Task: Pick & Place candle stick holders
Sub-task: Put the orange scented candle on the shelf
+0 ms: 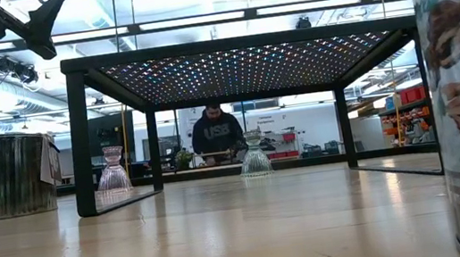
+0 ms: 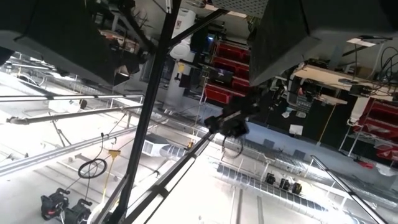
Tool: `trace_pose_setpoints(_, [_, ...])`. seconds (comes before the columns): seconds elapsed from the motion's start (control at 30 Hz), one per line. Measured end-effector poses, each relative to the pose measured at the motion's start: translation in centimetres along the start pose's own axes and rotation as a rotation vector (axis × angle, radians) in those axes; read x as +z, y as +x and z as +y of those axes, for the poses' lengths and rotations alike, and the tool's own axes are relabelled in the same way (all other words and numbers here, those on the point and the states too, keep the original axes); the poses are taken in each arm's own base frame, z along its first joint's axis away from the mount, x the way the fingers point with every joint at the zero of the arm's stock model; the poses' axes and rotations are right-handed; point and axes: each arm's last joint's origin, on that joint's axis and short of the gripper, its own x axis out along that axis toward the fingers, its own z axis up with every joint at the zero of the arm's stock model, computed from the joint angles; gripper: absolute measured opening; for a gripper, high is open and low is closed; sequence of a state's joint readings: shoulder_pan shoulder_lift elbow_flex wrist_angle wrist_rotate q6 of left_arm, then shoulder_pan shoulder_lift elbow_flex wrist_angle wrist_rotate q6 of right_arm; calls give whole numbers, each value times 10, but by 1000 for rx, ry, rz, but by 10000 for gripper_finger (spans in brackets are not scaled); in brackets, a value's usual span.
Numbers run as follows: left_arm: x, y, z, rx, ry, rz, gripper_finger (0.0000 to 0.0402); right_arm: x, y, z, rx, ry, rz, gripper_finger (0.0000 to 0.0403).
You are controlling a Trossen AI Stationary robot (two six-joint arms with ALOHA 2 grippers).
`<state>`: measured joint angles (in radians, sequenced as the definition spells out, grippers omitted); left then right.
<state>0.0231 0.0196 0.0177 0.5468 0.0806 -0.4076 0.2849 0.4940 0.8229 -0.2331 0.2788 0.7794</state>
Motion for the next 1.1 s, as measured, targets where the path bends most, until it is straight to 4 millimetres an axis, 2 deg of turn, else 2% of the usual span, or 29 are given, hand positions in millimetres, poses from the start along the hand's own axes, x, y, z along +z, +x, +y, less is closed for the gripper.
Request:
trace_pose_setpoints(0.13, [0,0,0,1,0,0,374,15,27,37,-8,29,254,400])
trace_pose_setpoints(0.23, [0,0,0,1,1,0,374,14,45,55,-110,41,469,400])
trace_pose_setpoints(0.4, [0,0,0,2,1,3,374,-10,70,63,-384,65,841,400])
trace_pose_setpoints(0.57, [-1,0,0,4,0,6,374,-39,82,66,-523,116,1047,400])
trace_pose_setpoints(0.67, [-1,0,1,6,-1,12,374,-56,85,67,-610,128,1097,400])
trace_pose_setpoints(0.9, [-2,0,1,9,-1,19,374,-89,77,71,-878,127,1138,400])
trace_pose_setpoints(1.1, [-2,0,1,9,-2,19,374,-126,72,81,-1082,207,1078,400])
